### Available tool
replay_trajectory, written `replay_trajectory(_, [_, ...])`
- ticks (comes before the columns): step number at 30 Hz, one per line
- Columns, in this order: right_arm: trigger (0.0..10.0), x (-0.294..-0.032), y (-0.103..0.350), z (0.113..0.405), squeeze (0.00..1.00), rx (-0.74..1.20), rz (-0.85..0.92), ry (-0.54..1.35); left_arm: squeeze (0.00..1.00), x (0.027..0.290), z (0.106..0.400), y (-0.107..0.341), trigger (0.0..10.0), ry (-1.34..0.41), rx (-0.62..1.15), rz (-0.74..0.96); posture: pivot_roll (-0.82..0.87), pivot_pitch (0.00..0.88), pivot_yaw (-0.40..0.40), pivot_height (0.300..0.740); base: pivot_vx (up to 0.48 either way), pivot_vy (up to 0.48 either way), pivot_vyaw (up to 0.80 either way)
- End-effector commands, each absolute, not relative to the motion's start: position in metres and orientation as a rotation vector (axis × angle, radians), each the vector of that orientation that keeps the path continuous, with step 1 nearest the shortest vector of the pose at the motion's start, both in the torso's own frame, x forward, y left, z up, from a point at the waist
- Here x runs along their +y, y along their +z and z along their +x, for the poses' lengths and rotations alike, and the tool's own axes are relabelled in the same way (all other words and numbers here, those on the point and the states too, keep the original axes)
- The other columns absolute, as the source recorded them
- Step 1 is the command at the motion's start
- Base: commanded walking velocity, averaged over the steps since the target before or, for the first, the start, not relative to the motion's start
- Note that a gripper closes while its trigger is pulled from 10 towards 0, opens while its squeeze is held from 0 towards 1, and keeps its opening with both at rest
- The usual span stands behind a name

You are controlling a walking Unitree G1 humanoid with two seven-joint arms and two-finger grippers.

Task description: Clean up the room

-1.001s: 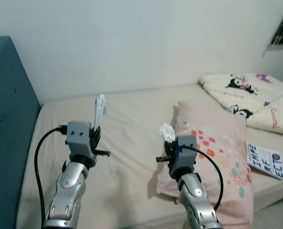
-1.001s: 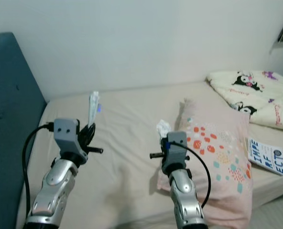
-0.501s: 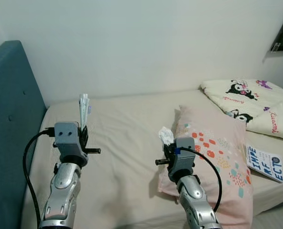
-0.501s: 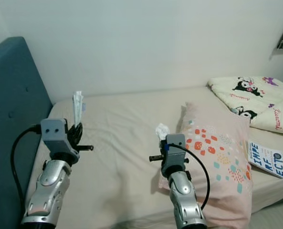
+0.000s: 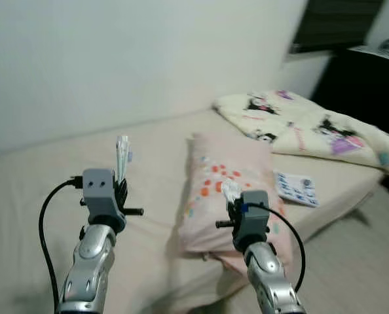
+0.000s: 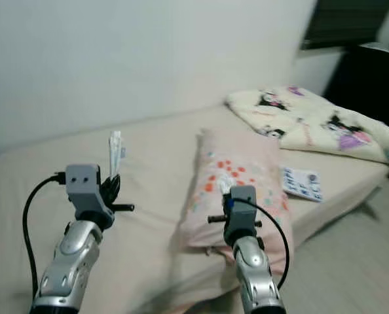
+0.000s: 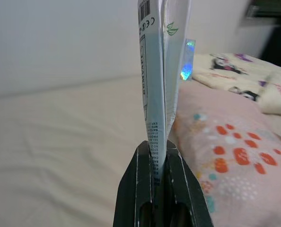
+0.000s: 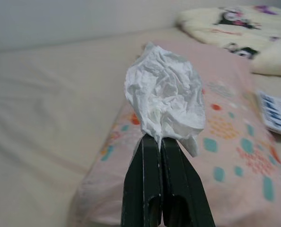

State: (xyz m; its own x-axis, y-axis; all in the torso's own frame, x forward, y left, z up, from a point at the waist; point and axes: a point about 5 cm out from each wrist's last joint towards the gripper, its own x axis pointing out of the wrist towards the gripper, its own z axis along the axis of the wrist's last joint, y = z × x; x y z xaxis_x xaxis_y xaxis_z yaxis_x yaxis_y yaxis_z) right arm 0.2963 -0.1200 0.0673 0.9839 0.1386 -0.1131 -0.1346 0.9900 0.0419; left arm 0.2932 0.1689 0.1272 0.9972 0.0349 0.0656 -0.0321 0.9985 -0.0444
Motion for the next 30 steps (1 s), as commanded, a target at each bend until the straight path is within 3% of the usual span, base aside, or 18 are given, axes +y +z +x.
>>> replay_trajectory(1, [10.0, -0.123, 0.066, 0.296, 0.00, 0.125, 0.027, 0.130, 0.00, 0.165, 0.294, 0.123, 10.0, 0.031, -0.028, -0.062, 0.04, 0.000, -0.074, 0.740, 0.000, 0.000, -0.80])
replay_trajectory(13, [10.0, -0.126, 0.064, 0.296, 0.00, 0.137, 0.025, 0.117, 0.00, 0.155, 0.293, 0.123, 10.0, -0.054, -0.020, -0.051, 0.04, 0.000, -0.076, 0.740, 0.000, 0.000, -0.80])
replay_trajectory(19, [10.0, -0.127, 0.063, 0.295, 0.00, 0.139, 0.019, 0.118, 0.00, 0.162, 0.295, 0.117, 10.0, 0.018, 0.021, -0.050, 0.04, 0.000, -0.086, 0.740, 0.000, 0.000, -0.80])
replay_trajectory(30, [10.0, -0.128, 0.061, 0.295, 0.00, 0.151, 0.012, 0.124, 0.00, 0.167, 0.301, 0.133, 10.0, 0.125, -0.113, -0.112, 0.05, 0.000, -0.092, 0.740, 0.000, 0.000, -0.80])
